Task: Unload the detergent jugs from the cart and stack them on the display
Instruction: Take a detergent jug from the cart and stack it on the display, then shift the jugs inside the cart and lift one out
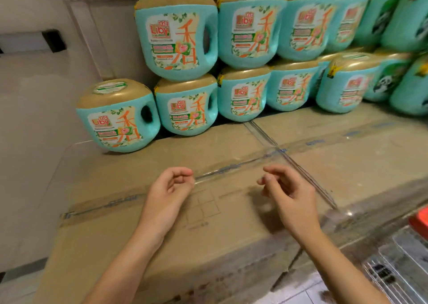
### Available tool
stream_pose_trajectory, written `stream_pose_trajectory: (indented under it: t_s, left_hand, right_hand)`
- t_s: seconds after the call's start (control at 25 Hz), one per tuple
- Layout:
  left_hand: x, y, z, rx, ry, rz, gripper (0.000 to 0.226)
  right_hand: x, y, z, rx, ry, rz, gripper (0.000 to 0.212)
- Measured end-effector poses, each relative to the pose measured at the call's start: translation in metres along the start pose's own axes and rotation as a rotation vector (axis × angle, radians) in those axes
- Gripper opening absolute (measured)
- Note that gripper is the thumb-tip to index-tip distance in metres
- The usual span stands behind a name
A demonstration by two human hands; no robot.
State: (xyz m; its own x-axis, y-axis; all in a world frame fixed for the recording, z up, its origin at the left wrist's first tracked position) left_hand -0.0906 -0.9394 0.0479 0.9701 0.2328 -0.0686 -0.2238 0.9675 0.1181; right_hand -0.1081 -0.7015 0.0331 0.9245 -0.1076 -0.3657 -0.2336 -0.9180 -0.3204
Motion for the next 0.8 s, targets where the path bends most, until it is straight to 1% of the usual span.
stream_pose_trajectory:
  t_s: [0.08, 0.16, 0.28, 0.36, 0.52, 0.68, 0.8]
  left_hand:
    - [0.033, 0.056, -0.009, 0.072, -0.034, -0.058, 0.015]
    - [0.066, 0.118, -0.024, 0.130, -0.094, -0.115, 0.012]
    - [0.111, 0.207, -0.052, 0.200, -0.183, -0.221, 0.012]
    - [0.140, 0.269, -0.075, 0.186, -0.273, -0.329, 0.012]
    - [0.164, 0.363, -0.106, 0.147, -0.385, -0.531, 0.012]
    - [0.154, 0.445, -0.131, 0.091, -0.420, -0.706, 0.013]
    - [0.137, 0.514, -0.153, 0.041, -0.421, -0.833, 0.012]
  right_hand:
    - [0.032, -0.072, 0.027, -0.074, 0.077, 0.175, 0.022]
    - [0.068, -0.149, 0.060, -0.056, 0.174, 0.322, 0.021]
    - [0.116, -0.243, 0.099, 0.014, 0.295, 0.446, 0.021]
    - [0.143, -0.298, 0.119, 0.049, 0.366, 0.533, 0.022]
    - [0.169, -0.370, 0.151, 0.033, 0.463, 0.674, 0.021]
    - [0.175, -0.424, 0.189, 0.057, 0.569, 0.808, 0.019]
    - [0.167, -0.469, 0.219, 0.174, 0.639, 0.898, 0.018]
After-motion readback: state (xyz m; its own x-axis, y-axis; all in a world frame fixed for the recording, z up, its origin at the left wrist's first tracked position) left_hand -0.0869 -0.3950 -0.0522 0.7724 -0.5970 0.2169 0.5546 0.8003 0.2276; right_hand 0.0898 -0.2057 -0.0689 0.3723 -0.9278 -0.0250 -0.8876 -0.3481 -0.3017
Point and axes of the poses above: each hand's wrist, its own x-axis away from the middle knuckle, its own y-axis out of the palm, z = x × y, the point moved 4 cm from there along -x, towards the middle knuckle, and after that the axes turned 13 degrees about x, right-handed, at the moved point
